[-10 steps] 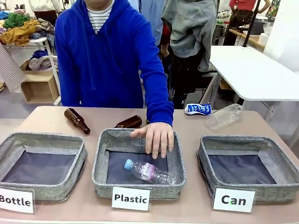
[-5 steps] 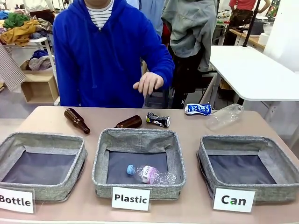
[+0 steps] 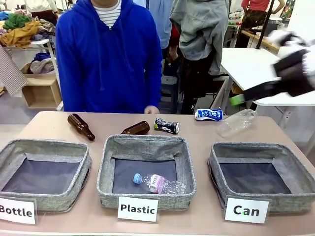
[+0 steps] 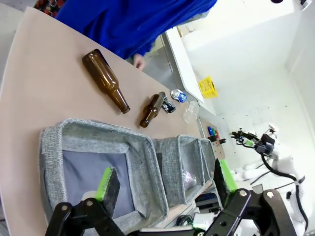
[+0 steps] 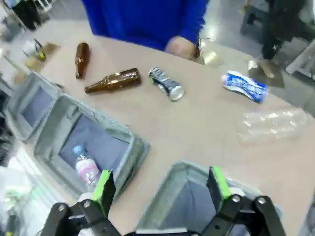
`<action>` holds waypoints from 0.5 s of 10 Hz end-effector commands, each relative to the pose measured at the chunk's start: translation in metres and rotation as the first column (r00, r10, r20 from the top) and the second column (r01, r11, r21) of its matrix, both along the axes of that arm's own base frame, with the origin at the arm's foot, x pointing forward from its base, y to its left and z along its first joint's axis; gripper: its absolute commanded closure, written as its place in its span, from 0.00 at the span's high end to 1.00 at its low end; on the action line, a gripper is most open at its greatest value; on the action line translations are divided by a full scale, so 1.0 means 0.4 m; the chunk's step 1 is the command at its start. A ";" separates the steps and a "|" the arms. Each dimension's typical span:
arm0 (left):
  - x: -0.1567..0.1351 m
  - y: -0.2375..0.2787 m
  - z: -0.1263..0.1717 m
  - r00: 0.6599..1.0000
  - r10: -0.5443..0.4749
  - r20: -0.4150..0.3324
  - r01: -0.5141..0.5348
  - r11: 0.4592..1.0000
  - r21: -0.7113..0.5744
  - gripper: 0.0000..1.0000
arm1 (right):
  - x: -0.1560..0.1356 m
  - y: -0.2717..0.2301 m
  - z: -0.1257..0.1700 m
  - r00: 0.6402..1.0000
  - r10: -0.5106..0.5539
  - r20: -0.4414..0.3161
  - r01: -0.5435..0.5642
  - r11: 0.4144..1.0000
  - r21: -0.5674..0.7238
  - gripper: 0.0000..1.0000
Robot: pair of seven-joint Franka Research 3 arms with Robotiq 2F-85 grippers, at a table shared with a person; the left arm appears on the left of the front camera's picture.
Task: Sort the can waste into the basket.
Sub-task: Pick up the can waste from the table and place it in the right Fabric basket.
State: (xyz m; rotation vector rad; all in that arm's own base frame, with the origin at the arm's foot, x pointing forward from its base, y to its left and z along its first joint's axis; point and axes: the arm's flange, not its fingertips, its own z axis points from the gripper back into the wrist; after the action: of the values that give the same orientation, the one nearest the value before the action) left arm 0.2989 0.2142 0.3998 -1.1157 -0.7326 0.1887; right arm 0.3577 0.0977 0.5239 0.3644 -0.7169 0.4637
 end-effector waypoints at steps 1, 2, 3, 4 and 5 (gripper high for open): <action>-0.002 -0.001 -0.001 0.999 0.002 0.037 -0.002 1.000 -0.006 1.00 | 0.061 0.151 -0.068 1.000 -0.022 0.014 0.023 0.992 -0.125 1.00; -0.002 -0.001 -0.001 0.999 0.002 0.037 -0.002 1.000 -0.006 1.00 | 0.058 0.178 -0.079 1.000 -0.016 0.026 0.020 0.988 -0.154 1.00; -0.002 -0.001 -0.001 0.999 0.002 0.037 -0.002 1.000 -0.006 1.00 | 0.047 0.153 -0.080 1.000 -0.016 0.009 0.017 0.990 -0.139 1.00; -0.002 -0.001 -0.001 0.999 0.002 0.037 -0.002 1.000 -0.006 1.00 | 0.008 0.076 -0.076 0.999 -0.030 -0.011 0.029 0.994 -0.101 1.00; -0.002 -0.001 -0.001 0.999 0.002 0.037 -0.002 1.000 -0.006 1.00 | 0.018 0.220 -0.100 0.999 0.031 0.029 -0.026 0.989 -0.144 1.00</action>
State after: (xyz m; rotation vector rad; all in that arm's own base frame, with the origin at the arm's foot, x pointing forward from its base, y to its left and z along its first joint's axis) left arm 0.2988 0.2146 0.4002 -1.1155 -0.7340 0.1882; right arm 0.3725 0.1648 0.4836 0.2344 -0.6922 0.5050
